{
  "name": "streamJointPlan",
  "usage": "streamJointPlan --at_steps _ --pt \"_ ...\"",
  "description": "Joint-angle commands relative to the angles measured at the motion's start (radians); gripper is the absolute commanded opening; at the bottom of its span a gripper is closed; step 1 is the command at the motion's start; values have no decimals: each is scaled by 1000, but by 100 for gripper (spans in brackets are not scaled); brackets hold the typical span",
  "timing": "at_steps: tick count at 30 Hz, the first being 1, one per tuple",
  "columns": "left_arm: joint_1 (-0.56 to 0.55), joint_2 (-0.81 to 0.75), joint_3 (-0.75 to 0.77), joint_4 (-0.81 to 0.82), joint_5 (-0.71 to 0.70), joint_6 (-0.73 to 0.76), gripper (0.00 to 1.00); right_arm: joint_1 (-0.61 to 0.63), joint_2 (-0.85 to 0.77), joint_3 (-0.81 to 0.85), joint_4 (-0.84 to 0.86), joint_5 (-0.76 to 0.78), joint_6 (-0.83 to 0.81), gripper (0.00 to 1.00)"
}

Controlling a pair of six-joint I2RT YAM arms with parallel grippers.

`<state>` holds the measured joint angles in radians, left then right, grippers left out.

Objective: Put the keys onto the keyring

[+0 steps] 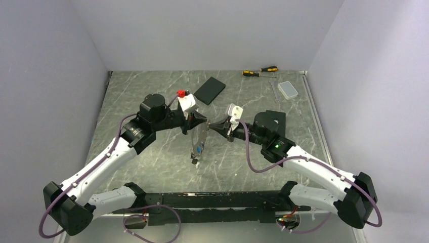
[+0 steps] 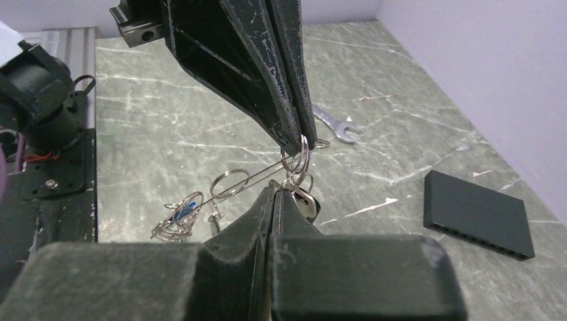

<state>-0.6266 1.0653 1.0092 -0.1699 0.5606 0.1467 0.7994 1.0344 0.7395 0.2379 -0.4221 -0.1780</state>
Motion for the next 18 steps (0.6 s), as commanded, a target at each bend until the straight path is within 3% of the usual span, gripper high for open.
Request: streamJointPlan --at_steps 1,14,18 --pt "18 -44 20 261 -73 -125 0 18 44 17 3 -36 -10 0" --pt "29 -86 -20 338 -127 -269 0 65 124 63 4 -23 -67 1" --pt "28 -85 -37 324 -87 -230 0 76 126 87 -48 -11 -74 27"
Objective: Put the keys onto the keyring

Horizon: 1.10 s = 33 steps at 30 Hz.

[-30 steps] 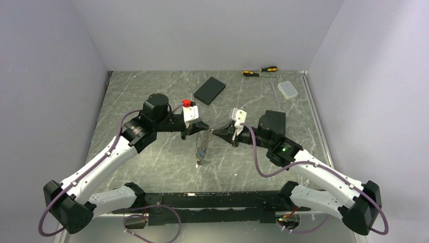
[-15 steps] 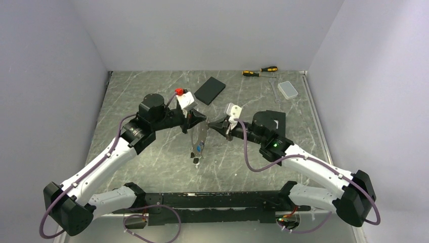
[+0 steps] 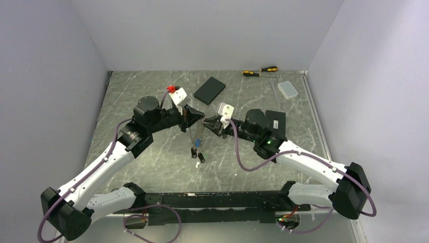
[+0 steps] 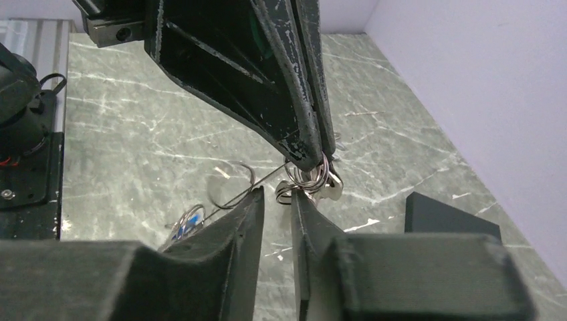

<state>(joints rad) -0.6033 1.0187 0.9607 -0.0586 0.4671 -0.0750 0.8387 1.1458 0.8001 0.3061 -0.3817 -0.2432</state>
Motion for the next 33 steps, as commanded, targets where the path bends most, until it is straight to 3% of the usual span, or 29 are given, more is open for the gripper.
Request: streamJointPlan --at_steps 1,6,8,12,33 --pt "5 -44 4 211 14 12 0 37 2 19 -124 -44 -6 28" --pt "5 -74 -32 186 39 115 0 36 -112 -37 -154 43 20 35" --pt "6 -88 -53 191 53 144 0 36 -152 -43 -186 74 33 31" --pt "5 -113 -87 219 96 179 0 33 -228 -76 -201 112 44 36" --pt "5 -178 -222 395 263 204 0 -15 -226 28 -108 -73 126 40"
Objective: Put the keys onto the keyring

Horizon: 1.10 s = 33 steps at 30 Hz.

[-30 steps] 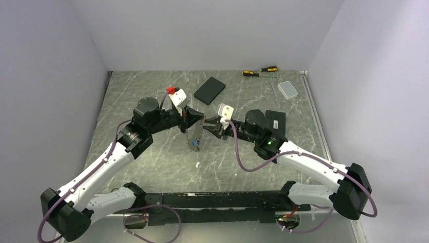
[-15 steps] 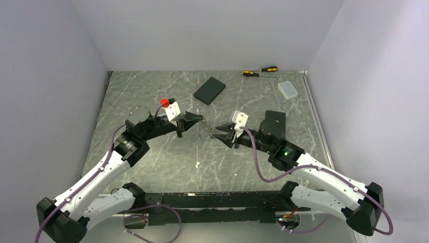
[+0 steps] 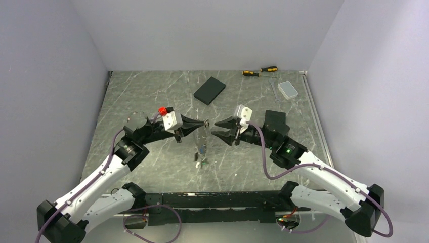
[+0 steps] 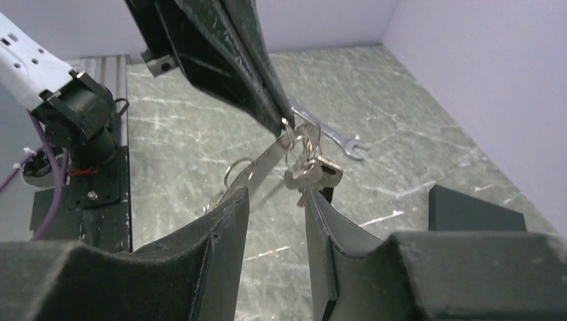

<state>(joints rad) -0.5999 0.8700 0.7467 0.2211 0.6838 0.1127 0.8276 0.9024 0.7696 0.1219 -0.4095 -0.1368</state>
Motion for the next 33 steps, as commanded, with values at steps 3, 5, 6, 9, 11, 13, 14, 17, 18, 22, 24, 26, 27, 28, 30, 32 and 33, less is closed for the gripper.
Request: streamJointPlan --at_steps 3,5,6,9,11,13,14,17,18,22,24,26,27,28,30,32,33 --pt "2 -30 -18 134 48 8 0 -4 43 67 98 -57 25 38" --pt "2 -28 -22 145 54 2 0 -4 60 73 109 -64 26 38" --pt "2 -26 -25 155 57 -3 0 -4 68 75 115 -67 26 38" --pt "2 -22 -31 185 61 -19 0 -4 90 76 140 -73 32 35" --pt "2 -20 -35 195 66 -24 0 -4 102 80 149 -84 35 32" --pt "2 -21 -39 202 65 -28 0 -4 115 85 154 -93 37 29" --pt "2 -22 -40 202 66 -28 0 -3 119 87 157 -95 38 28" --pt "2 -23 -41 200 70 -26 0 -4 127 91 165 -101 37 28" --pt "2 -23 -41 199 72 -24 0 -3 129 92 166 -102 36 28" --pt "2 -22 -41 199 93 -17 0 -6 125 103 164 -95 31 28" --pt "2 -22 -40 195 100 -12 0 -9 118 111 163 -94 27 28" --pt "2 -25 -41 202 107 -11 0 -12 115 120 155 -96 23 28" --pt "2 -25 -40 201 108 -9 0 -14 116 123 149 -100 19 27" --pt "2 -26 -40 202 110 -8 0 -15 117 126 143 -101 16 26" --pt "2 -28 -40 205 112 -8 0 -16 124 129 138 -109 15 21" --pt "2 -28 -41 208 114 -8 0 -16 129 126 138 -120 18 13" --pt "2 -29 -42 209 113 -10 0 -16 131 125 138 -123 20 10"
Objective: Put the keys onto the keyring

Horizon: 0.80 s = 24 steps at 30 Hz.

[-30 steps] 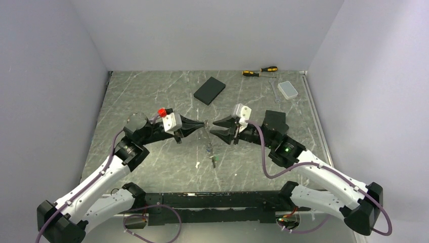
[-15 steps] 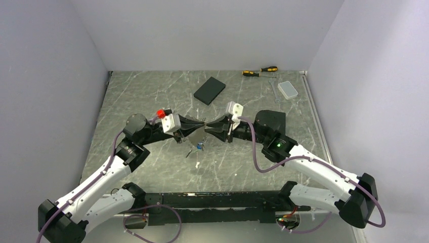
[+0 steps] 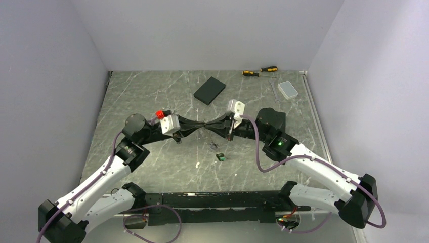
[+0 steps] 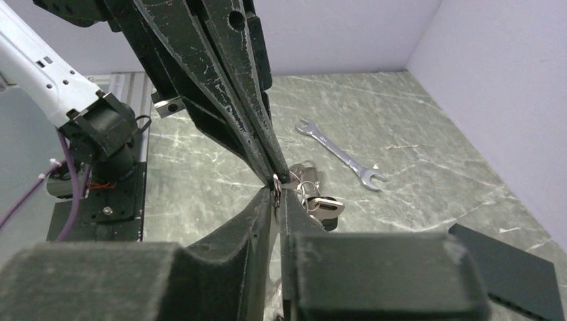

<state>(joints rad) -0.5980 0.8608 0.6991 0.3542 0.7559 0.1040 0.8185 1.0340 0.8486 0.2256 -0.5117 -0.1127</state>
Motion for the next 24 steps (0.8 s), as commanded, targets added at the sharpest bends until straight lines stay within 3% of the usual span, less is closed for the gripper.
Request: streamJointPlan --at_steps 1,7,10,14,19,24 --pt "0 -20 4 81 38 -2 0 -7 1 45 34 -24 -4 9" --pt "0 -29 -5 95 28 -9 0 -7 -1 35 33 -29 -5 0" --pt "0 -31 -5 82 29 -8 0 -7 -2 32 31 -33 -9 0" --pt "0 -46 45 -96 34 106 1 -7 2 47 -3 -36 -39 0" --pt "0 -51 172 -468 14 341 29 -7 6 76 -92 -30 -86 0" --pt "0 13 304 -729 59 492 40 4 14 104 -188 -28 -130 0"
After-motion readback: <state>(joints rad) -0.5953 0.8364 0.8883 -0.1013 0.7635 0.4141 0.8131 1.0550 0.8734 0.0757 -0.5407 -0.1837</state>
